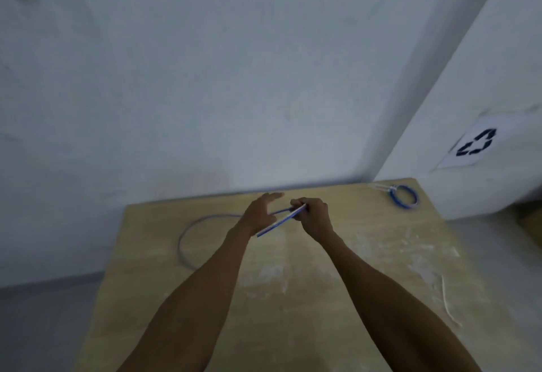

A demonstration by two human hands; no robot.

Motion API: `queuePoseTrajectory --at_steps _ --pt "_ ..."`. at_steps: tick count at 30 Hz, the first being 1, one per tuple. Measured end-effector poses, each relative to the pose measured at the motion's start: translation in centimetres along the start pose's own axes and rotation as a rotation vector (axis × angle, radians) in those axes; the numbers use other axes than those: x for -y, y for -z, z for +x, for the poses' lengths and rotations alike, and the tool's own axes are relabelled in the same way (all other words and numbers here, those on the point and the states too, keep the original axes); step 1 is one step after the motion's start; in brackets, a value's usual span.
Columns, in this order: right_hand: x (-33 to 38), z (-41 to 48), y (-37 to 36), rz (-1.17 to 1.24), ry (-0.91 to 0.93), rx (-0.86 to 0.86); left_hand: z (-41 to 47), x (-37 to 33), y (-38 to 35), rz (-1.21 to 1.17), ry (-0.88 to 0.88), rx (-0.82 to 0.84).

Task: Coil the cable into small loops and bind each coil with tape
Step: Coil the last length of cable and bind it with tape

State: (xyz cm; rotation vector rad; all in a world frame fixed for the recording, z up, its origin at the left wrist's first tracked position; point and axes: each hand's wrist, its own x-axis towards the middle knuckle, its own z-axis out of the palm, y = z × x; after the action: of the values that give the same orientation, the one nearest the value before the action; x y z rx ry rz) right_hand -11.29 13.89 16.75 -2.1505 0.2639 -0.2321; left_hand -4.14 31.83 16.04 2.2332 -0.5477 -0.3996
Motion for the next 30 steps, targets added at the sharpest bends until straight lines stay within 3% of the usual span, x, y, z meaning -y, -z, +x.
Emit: queuePoseTrajectory --at_steps 4,7,10,14,16,25,27,30 --pt "4.9 2.9 5.0 0.181 -0.046 -0.030 0.8 -6.2 1.3 -0.099 -0.147 -0.093" --pt "6.5 4.4 8.7 0.200 -0.008 -0.147 1.5 -8.7 3.0 -0.205 -0.151 -0.122" --pt "7.6 5.0 12.2 0.456 0.027 -0.262 2.3 -8.8 5.1 -0.200 -0.134 -0.138" --pt "8.5 5.1 15.5 0.548 0.137 -0.166 2.8 -8.5 7.5 -0.195 -0.036 -0.276" --pt "8.6 5.3 16.3 0.460 0.198 -0.122 2.8 -8.7 8.4 -0.229 0.018 -0.322" --pt "10.2 4.2 16.5 -0.594 0.393 0.323 2.5 -11.8 9.6 -0.569 0.026 -0.525" --pt "10.8 3.6 16.5 -0.598 0.418 0.382 2.2 -12.1 10.1 -0.584 0.013 -0.557" --pt "10.7 3.3 16.2 -0.264 0.454 0.250 1.6 -12.3 10.7 -0.586 -0.006 -0.552"
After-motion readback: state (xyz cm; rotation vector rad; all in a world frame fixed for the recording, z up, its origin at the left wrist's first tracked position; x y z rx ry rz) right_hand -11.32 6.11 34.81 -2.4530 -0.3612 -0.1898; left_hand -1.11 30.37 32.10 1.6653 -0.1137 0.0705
